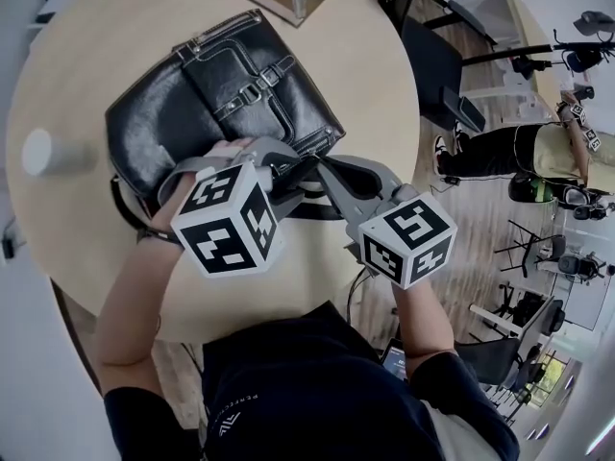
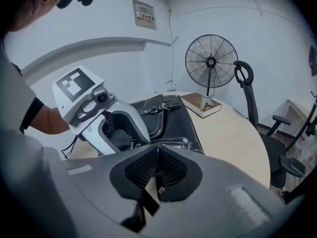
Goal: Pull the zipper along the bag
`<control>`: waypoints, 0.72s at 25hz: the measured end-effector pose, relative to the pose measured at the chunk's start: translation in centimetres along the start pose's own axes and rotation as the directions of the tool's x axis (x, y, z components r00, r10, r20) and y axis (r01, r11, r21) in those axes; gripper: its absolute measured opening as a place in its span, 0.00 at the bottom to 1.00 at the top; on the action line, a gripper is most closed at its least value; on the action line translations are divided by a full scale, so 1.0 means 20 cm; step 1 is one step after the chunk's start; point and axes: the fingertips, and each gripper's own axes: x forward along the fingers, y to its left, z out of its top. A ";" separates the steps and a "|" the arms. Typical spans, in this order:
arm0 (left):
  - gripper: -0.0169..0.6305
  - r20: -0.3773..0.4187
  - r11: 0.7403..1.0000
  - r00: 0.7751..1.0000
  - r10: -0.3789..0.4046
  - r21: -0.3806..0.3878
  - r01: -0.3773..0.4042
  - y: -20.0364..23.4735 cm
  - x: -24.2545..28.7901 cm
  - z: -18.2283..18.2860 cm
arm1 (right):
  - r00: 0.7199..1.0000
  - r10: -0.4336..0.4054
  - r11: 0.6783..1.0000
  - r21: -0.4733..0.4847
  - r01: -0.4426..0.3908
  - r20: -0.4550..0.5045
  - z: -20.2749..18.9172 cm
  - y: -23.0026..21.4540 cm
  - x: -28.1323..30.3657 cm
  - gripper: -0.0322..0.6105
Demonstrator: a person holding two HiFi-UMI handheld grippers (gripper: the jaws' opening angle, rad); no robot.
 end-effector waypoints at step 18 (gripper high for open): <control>0.36 0.048 0.994 0.999 0.019 -0.113 -0.013 0.02 -0.24 -0.25 | 0.996 -0.062 0.996 -0.060 0.059 -0.062 0.02 0.05 0.03 0.07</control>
